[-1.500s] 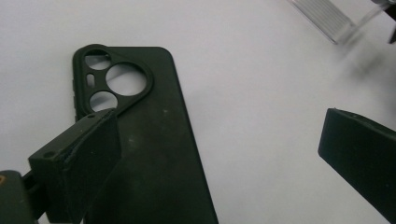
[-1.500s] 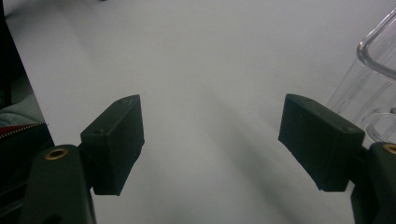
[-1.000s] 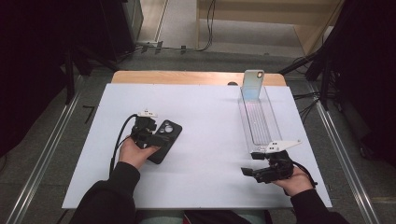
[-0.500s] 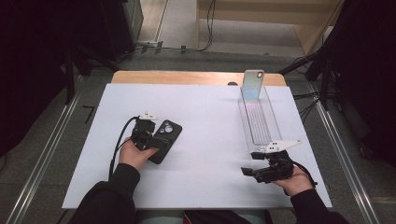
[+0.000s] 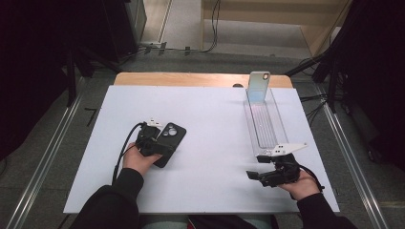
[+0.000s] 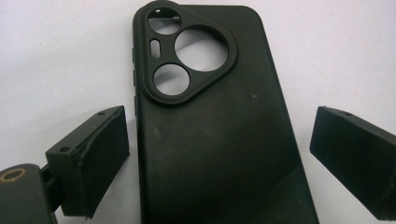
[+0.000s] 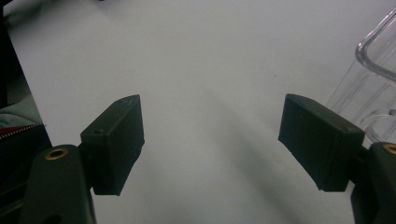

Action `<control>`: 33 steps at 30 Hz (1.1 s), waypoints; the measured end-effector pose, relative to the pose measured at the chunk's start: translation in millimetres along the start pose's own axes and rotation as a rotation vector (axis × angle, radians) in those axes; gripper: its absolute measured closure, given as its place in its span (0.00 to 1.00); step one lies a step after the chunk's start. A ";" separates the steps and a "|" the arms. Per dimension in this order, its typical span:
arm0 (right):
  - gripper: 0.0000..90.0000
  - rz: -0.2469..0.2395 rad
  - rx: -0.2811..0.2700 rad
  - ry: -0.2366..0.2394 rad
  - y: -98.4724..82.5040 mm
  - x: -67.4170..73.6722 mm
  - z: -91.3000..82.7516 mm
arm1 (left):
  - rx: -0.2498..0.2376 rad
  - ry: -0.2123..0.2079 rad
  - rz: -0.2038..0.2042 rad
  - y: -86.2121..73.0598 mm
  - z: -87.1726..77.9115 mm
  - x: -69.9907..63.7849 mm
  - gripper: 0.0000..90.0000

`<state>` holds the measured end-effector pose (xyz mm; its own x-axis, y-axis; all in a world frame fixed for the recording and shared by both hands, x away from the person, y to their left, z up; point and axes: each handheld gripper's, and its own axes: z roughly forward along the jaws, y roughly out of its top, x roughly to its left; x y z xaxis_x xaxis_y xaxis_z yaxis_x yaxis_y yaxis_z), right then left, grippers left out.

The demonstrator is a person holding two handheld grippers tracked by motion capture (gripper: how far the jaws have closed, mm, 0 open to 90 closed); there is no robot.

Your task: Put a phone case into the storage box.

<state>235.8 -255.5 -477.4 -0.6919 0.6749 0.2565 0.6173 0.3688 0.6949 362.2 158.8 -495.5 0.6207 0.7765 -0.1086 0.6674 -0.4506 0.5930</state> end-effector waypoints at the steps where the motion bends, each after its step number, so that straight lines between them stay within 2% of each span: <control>1: 0.23 0.000 0.001 0.000 0.0 0.0 0.1 | 0.002 0.006 0.005 -0.1 0.2 -0.7 0.05; 2: 0.23 0.001 0.001 0.000 0.1 0.1 0.3 | 0.006 0.008 0.012 -0.3 0.2 -1.1 0.05; 6: 0.23 0.000 0.001 -0.002 0.0 0.1 0.5 | 0.001 0.061 0.052 -3.0 3.1 -7.9 0.05; 11: 0.23 0.001 0.001 -0.002 0.0 0.7 0.2 | -0.015 0.089 0.057 -5.8 3.6 -10.5 0.07; 14: 0.23 -0.001 0.005 -0.005 0.1 0.4 0.8 | -0.012 0.119 0.079 -6.8 4.8 -14.3 0.08; 20: 0.23 -0.003 0.007 -0.008 0.2 0.9 0.8 | -0.012 0.134 0.061 -6.6 3.9 -17.6 0.12; 28: 0.23 -0.002 0.006 -0.005 0.0 0.6 0.9 | -0.001 0.127 0.049 -4.9 2.4 -16.6 0.14; 33: 0.23 -0.003 -0.001 -0.001 0.2 0.7 0.4 | -0.006 0.076 -0.013 -2.5 -1.5 -10.1 0.16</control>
<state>235.6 -254.6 -477.3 -0.6936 0.6743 0.2533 0.6147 0.3708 0.6962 353.6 152.8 -494.7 0.5787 0.8136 -0.0558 0.6729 -0.4377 0.5963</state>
